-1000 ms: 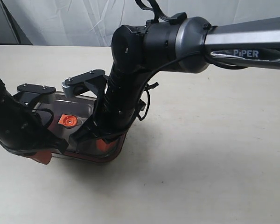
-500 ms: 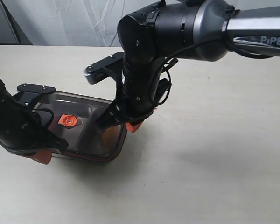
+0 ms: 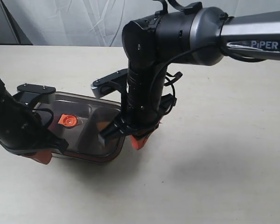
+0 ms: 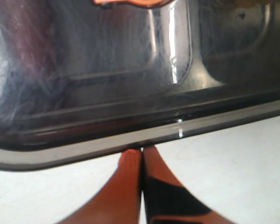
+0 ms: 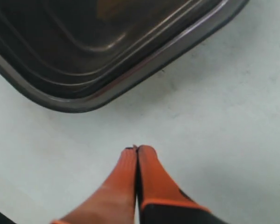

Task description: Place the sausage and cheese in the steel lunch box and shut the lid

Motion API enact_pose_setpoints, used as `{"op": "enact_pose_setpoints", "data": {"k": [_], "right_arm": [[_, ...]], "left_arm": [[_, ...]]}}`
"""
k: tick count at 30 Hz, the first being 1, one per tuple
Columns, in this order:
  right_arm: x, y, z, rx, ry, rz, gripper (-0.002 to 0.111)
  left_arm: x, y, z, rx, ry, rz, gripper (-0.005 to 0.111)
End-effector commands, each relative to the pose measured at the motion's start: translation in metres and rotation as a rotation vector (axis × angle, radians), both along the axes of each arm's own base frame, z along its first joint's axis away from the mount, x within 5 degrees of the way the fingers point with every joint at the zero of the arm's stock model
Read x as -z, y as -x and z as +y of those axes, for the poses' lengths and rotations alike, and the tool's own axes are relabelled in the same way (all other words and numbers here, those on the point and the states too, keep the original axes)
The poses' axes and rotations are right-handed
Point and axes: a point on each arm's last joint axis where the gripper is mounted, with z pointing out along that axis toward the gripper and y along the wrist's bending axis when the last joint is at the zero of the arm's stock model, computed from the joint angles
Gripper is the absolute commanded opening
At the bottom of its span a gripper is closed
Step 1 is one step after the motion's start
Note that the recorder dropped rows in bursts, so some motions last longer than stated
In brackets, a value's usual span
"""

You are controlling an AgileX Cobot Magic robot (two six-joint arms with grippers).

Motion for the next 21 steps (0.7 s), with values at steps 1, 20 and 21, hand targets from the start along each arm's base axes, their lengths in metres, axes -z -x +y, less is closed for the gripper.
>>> {"op": "enact_pose_setpoints", "data": {"k": [1,20,21], "right_arm": [[0.009,0.004,-0.003,-0.005,0.002,0.027,-0.001],[0.015,0.015,0.015,0.002,-0.121,0.019,-0.001],[0.015,0.015,0.015,0.003,-0.124,0.016,-0.001]], "left_arm": [[-0.001,-0.006,0.0,-0.013,0.002,-0.054,0.0],[-0.001,-0.007,0.0,-0.014,0.002,-0.059,0.0],[-0.001,-0.007,0.0,-0.014,0.002,-0.059,0.0]]}}
